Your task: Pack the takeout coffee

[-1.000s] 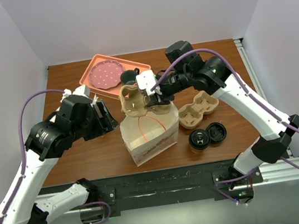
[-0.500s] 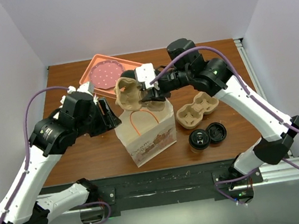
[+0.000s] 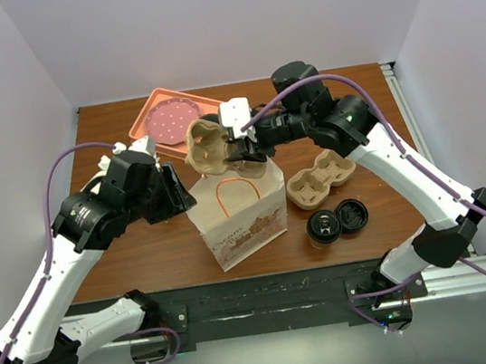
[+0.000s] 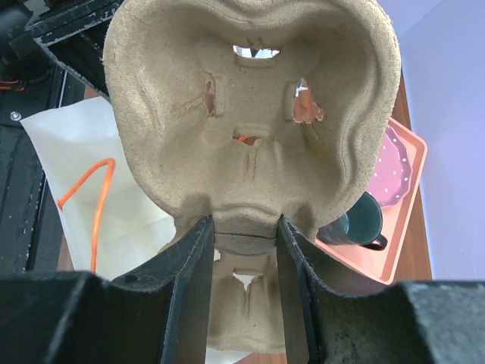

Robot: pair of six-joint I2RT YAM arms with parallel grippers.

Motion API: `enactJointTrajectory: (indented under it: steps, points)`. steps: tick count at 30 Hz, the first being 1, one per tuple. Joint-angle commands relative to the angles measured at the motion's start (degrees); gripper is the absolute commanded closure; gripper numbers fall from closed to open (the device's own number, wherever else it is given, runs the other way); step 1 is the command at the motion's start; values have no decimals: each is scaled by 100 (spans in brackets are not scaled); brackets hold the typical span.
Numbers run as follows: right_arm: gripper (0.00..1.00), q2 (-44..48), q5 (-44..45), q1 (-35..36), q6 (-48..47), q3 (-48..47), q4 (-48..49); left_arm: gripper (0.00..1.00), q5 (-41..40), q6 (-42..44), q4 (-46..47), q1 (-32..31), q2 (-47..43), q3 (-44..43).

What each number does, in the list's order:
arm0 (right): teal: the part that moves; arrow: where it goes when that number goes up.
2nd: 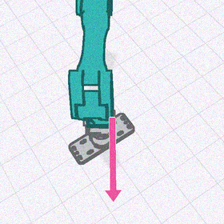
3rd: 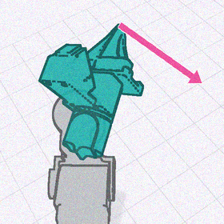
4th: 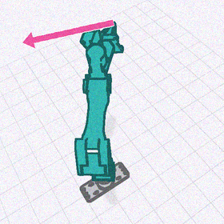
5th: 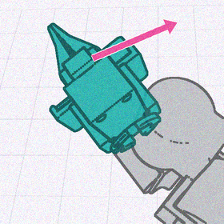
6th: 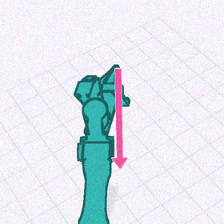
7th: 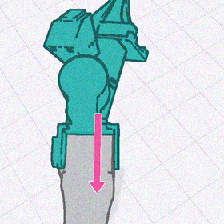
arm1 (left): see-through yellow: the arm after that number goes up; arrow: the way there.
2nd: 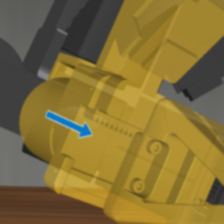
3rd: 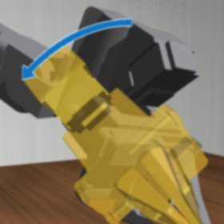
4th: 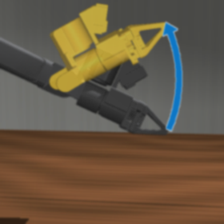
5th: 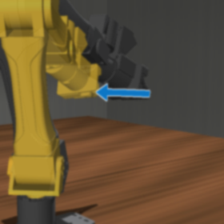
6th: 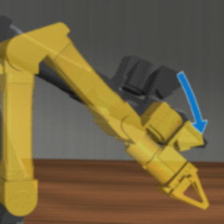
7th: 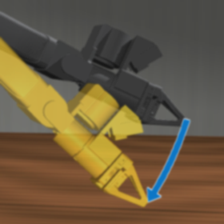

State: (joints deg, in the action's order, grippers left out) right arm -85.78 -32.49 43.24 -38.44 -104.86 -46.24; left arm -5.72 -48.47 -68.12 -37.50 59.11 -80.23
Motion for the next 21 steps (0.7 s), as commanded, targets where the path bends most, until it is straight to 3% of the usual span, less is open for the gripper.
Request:
enactJointTrajectory:
  steps: [1, 10, 14, 21]
  points:
    - [77, 351, -99, 35, -172, 53, -25, 50, -26, 4, 246, 41, -58, 68]
    - [78, 474, -679, 52, -586, 290, -746, 80, -17, -75, 404, 32, -84, 68]
    - [78, 562, -732, 123, -612, 414, -711, 100, 44, -49, 483, 41, -14, 68]
    - [78, 457, -487, 351, -876, 343, -1167, 100, 115, -22, 633, 32, 65, 77]
